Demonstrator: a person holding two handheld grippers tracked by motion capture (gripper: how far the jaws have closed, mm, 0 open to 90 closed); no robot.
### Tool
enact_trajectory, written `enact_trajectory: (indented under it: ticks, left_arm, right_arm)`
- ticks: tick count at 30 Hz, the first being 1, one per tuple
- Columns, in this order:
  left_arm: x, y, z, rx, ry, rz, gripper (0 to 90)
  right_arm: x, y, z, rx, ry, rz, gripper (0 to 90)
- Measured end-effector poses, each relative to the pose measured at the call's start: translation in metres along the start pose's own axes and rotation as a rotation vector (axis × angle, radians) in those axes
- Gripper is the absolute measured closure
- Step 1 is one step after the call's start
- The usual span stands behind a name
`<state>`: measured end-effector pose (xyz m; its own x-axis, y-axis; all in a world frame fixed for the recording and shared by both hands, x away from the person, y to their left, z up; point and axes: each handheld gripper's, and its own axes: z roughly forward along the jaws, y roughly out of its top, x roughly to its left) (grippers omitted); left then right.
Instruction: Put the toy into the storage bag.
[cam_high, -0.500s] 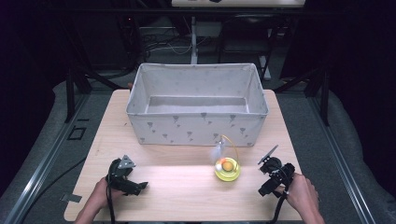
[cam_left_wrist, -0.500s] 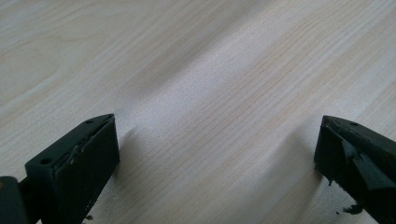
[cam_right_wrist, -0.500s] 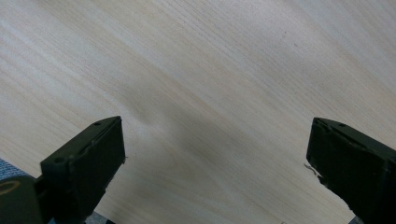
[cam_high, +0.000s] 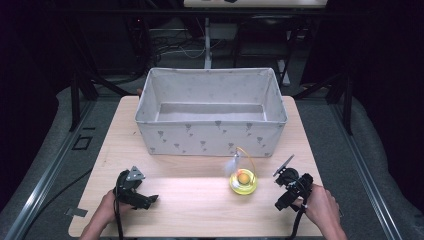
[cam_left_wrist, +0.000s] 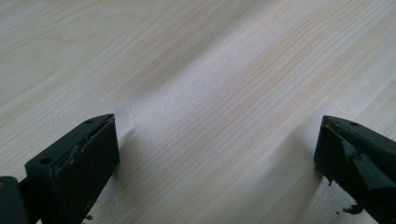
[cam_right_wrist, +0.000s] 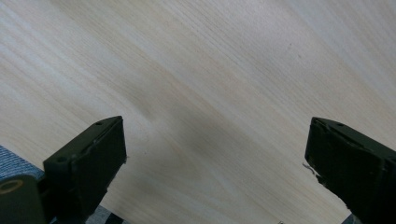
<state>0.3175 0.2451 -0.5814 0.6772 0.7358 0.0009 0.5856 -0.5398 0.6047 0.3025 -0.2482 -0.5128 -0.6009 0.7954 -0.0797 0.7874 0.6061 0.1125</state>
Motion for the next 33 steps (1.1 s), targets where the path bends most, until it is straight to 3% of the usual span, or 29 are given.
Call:
enact_trajectory:
  ticks: [15,33]
  left_arm:
    - [0.000,0.000,0.000,-0.001,0.001,0.002,0.0]
    - [0.000,0.000,0.000,-0.002,0.002,0.001,0.0]
  right_arm:
    - [0.019,0.017,-0.021,-0.015,-0.016,-0.075,4.9]
    - [0.030,0.035,-0.050,-0.078,-0.002,-0.095,5.0]
